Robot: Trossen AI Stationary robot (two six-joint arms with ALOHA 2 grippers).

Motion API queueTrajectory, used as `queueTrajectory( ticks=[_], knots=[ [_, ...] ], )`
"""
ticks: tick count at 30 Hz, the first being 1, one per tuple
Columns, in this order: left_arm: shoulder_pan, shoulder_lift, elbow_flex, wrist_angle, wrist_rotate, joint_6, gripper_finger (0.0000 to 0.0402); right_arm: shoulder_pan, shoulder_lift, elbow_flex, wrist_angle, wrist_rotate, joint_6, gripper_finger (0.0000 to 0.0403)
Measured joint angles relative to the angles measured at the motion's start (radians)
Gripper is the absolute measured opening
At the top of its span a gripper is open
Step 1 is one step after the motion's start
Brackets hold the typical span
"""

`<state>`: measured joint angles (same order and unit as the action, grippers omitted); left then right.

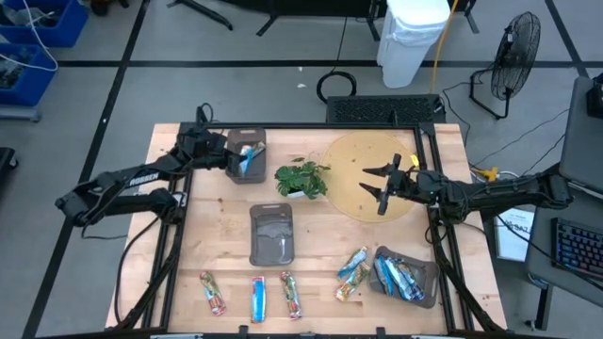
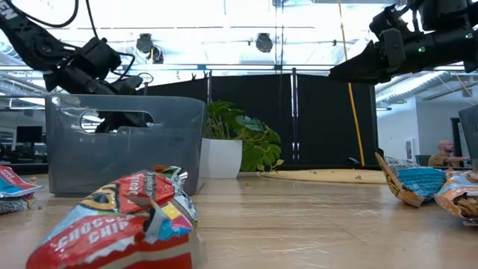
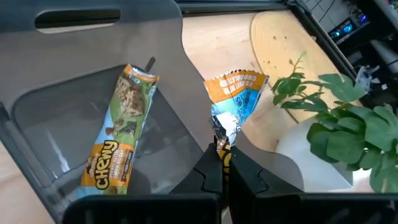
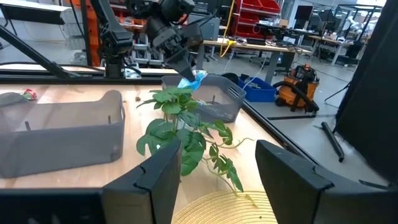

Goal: Pick and place Granola Bars by type
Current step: Put the top orange granola bar into the top black bin

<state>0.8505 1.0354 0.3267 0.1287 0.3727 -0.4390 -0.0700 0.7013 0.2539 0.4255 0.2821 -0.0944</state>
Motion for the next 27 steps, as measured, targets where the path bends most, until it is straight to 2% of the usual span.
queueTrajectory(
  ticks=[16,27],
  knots=[
    [-0.001,0.006,0.0,-0.004,-0.006,0.05,0.0056,0.0,0.0,0.0,-0.011,0.0,0.004,0.0196],
    [-0.001,0.006,0.0,-0.004,-0.007,0.072,0.0154,0.0,0.0,0.0,-0.013,0.0,0.005,0.0196]
  ],
)
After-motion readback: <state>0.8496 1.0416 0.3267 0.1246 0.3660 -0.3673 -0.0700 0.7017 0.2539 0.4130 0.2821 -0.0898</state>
